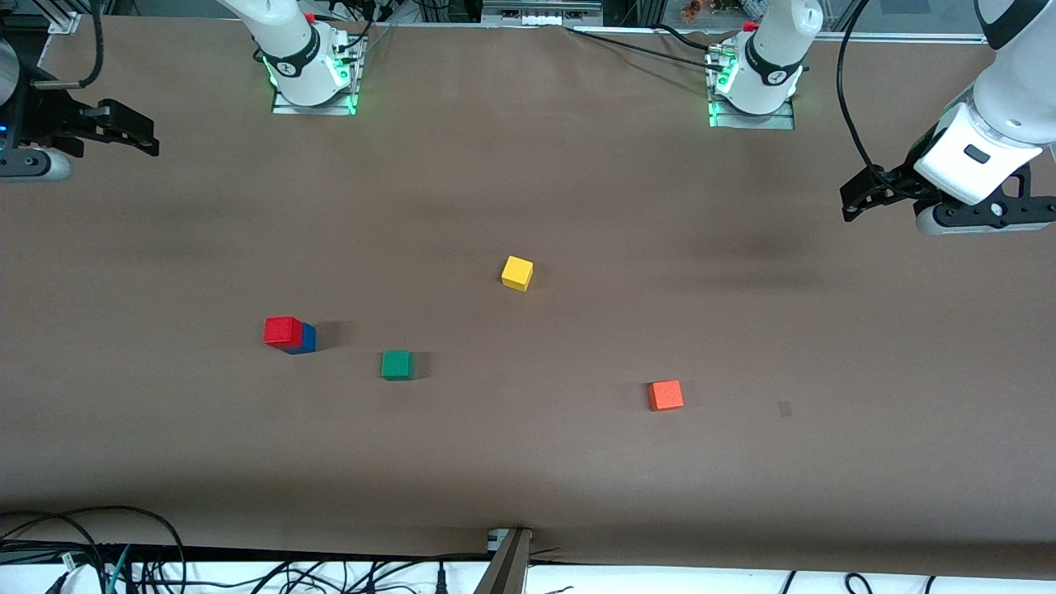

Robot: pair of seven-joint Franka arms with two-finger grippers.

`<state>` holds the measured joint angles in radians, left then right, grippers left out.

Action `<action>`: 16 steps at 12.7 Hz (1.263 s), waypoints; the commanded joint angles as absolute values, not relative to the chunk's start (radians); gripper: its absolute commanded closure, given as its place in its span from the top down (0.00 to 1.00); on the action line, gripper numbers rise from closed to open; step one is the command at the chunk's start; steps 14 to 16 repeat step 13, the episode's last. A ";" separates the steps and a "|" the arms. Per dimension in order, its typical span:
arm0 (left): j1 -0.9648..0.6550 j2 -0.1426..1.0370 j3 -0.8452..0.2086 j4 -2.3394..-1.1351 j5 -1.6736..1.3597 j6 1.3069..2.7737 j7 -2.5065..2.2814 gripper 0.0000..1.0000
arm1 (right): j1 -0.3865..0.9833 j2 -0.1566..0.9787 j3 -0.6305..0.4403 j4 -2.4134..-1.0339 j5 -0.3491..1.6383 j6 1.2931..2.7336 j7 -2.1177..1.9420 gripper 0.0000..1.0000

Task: Pass red block to right arm, stack on blue

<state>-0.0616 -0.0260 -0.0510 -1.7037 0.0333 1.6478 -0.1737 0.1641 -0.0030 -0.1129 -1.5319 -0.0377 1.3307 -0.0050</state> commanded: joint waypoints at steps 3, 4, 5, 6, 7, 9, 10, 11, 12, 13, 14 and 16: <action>-0.071 -0.025 -0.055 -1.689 0.092 1.647 -0.161 1.00 | 0.146 0.048 -0.103 -1.470 -0.060 1.308 -0.008 1.00; -0.074 -0.015 -0.072 -1.678 0.095 1.647 -0.161 1.00 | 0.146 0.048 -0.104 -1.470 -0.060 1.312 -0.008 1.00; -0.072 -0.014 -0.075 -1.677 0.097 1.647 -0.161 1.00 | 0.146 0.049 -0.103 -1.470 -0.058 1.312 -0.008 1.00; -0.072 -0.014 -0.077 -1.677 0.097 1.647 -0.161 1.00 | 0.149 0.049 -0.104 -1.470 -0.058 1.312 -0.008 1.00; -0.072 -0.014 -0.077 -1.677 0.097 1.646 -0.161 1.00 | 0.146 0.049 -0.103 -1.470 -0.057 1.313 -0.008 1.00; -0.072 -0.012 -0.078 -1.675 0.097 1.646 -0.161 1.00 | 0.146 0.052 -0.104 -1.470 -0.057 1.313 -0.008 1.00; -0.072 -0.012 -0.078 -1.675 0.097 1.644 -0.161 1.00 | 0.146 0.052 -0.104 -1.470 -0.057 1.313 -0.008 1.00; -0.071 -0.012 -0.077 -1.674 0.097 1.643 -0.161 1.00 | 0.146 0.052 -0.104 -1.470 -0.057 1.313 -0.008 1.00; -0.071 -0.014 -0.077 -1.674 0.097 1.640 -0.163 1.00 | 0.146 0.052 -0.104 -1.470 -0.055 1.313 -0.008 1.00; -0.071 -0.012 -0.078 -1.669 0.097 1.640 -0.163 1.00 | 0.146 0.052 -0.104 -1.470 -0.054 1.313 -0.008 1.00; -0.071 -0.012 -0.078 -1.669 0.097 1.640 -0.163 1.00 | 0.146 0.052 -0.104 -1.470 -0.054 1.313 -0.008 1.00; -0.071 -0.012 -0.078 -1.669 0.097 1.640 -0.163 1.00 | 0.146 0.052 -0.104 -1.470 -0.054 1.313 -0.008 1.00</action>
